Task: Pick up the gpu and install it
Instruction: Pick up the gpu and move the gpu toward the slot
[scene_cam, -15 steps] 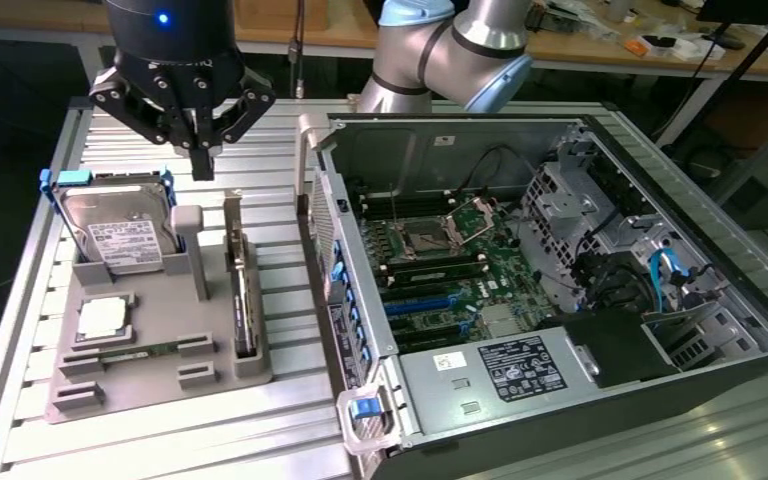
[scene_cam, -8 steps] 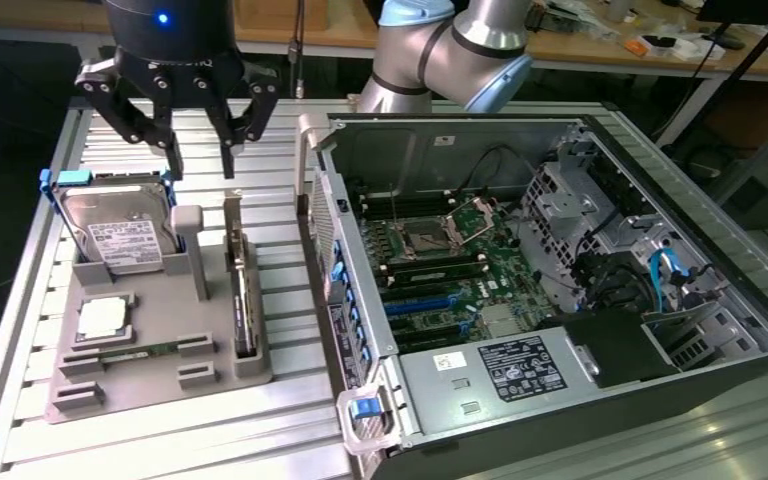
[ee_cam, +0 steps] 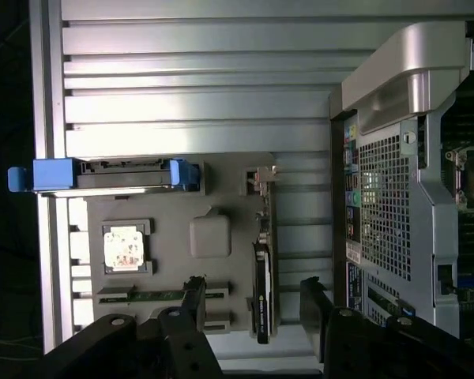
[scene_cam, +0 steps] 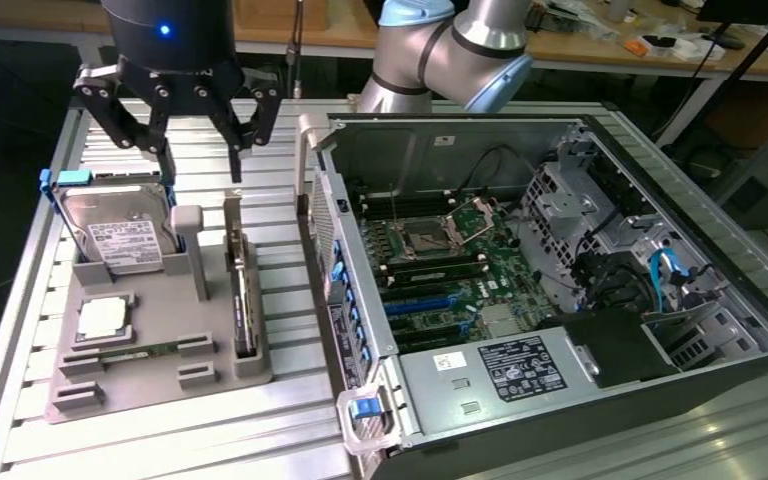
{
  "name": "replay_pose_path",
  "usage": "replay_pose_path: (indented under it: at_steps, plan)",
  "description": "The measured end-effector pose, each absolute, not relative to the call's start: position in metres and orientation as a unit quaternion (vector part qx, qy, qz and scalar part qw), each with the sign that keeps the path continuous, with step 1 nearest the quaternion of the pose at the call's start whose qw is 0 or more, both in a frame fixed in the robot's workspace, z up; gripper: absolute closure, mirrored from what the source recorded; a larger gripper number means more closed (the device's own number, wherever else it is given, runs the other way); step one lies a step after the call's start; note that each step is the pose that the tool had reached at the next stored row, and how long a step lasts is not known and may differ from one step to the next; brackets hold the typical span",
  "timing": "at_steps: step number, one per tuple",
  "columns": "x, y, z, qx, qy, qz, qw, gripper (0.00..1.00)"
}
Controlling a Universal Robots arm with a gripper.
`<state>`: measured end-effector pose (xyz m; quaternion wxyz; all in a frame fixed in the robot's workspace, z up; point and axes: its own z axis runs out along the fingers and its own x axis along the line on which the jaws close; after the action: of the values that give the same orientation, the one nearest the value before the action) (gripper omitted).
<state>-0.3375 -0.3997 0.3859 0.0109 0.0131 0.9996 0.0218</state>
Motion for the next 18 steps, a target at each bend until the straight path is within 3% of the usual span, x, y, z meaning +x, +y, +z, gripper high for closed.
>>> replay_pose_path:
  at_steps: [18]
  plan:
    - [-0.32,-0.428,0.366,0.013,1.0,0.022,0.003,0.4]
